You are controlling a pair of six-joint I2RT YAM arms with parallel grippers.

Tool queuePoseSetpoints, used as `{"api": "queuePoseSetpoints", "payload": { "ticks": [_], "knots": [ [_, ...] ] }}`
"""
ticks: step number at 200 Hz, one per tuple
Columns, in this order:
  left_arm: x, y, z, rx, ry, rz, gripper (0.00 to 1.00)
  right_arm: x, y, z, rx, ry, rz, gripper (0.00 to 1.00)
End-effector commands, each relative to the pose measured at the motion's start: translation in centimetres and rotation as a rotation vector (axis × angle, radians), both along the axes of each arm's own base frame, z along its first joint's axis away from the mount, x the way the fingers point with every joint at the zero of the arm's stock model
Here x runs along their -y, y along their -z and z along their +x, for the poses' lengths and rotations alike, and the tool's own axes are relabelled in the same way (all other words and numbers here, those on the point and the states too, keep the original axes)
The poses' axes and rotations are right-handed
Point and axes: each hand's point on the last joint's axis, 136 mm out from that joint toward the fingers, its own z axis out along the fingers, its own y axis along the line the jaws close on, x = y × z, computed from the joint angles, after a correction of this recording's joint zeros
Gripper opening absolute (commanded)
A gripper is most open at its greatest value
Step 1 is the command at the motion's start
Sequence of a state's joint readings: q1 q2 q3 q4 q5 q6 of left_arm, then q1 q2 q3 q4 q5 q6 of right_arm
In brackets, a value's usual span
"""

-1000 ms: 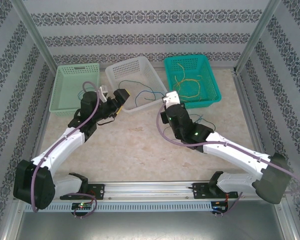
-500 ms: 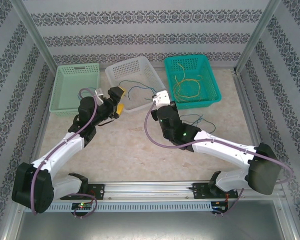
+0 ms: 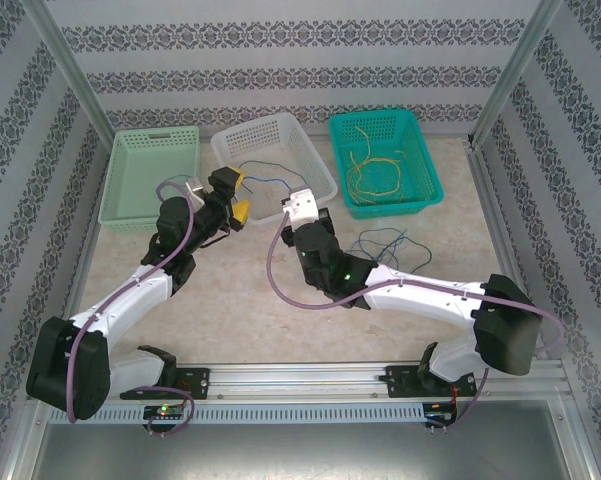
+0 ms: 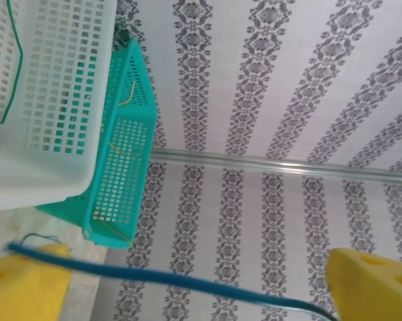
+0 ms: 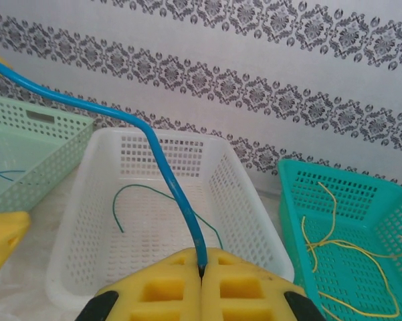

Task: Untangle the cables

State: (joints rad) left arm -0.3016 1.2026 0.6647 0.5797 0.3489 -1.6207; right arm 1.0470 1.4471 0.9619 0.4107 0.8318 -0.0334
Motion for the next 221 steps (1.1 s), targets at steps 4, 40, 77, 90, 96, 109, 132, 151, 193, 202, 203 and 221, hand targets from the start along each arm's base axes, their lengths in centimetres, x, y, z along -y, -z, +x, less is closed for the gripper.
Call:
{"api": "queuePoseSetpoints", "payload": {
  "ticks": [4, 40, 77, 90, 96, 109, 132, 151, 193, 202, 203, 221],
  "knots": [
    [-0.7, -1.6, 0.2, 0.068, -0.053, -0.050, 0.80, -1.3, -1.8, -0.8, 0.045, -0.032, 0.067, 0.00],
    [-2.1, 0.2, 0.0, 0.023, -0.116, 0.037, 0.46, 0.7, -0.4, -2.1, 0.015, -0.036, 0.074, 0.00],
    [-2.3, -0.8, 0.2, 0.075, -0.118, 0.096, 0.26, 1.0, 1.2, -3.5, -0.045, -0.125, 0.047, 0.00],
    [-2.5, -1.2, 0.2, 0.085, -0.120, 0.138, 0.16, 1.1, 1.9, -3.8, -0.069, -0.143, 0.029, 0.00],
    [-2.6, -1.2, 0.1, 0.089, -0.122, 0.157, 0.11, 1.2, 2.1, -3.9, -0.079, -0.146, 0.025, 0.00],
    [-3.2, -1.4, 0.0, 0.097, -0.138, 0.195, 0.00, 1.4, 2.5, -4.2, -0.096, -0.155, 0.021, 0.00],
    [-4.3, -1.4, -0.5, 0.106, -0.175, 0.228, 0.00, 1.3, 3.2, -4.7, -0.127, -0.192, 0.012, 0.00],
    [-4.7, -1.8, -0.9, 0.130, -0.184, 0.270, 0.00, 1.1, 4.1, -4.9, -0.165, -0.210, -0.027, 0.00],
    [-5.3, -3.4, -2.2, 0.159, -0.164, 0.493, 0.00, 0.3, 6.7, -5.1, -0.271, -0.243, -0.167, 0.00],
    [-5.6, -3.6, -2.4, 0.156, -0.159, 0.563, 0.00, -0.3, 7.2, -5.2, -0.297, -0.269, -0.191, 0.00],
    [-5.6, -3.6, -2.5, 0.156, -0.159, 0.571, 0.00, -0.3, 7.3, -5.2, -0.300, -0.271, -0.195, 0.00],
    [-6.1, -4.4, -3.0, 0.169, -0.157, 0.668, 0.00, -1.7, 8.0, -5.1, -0.350, -0.311, -0.212, 0.00]
  ]
}}
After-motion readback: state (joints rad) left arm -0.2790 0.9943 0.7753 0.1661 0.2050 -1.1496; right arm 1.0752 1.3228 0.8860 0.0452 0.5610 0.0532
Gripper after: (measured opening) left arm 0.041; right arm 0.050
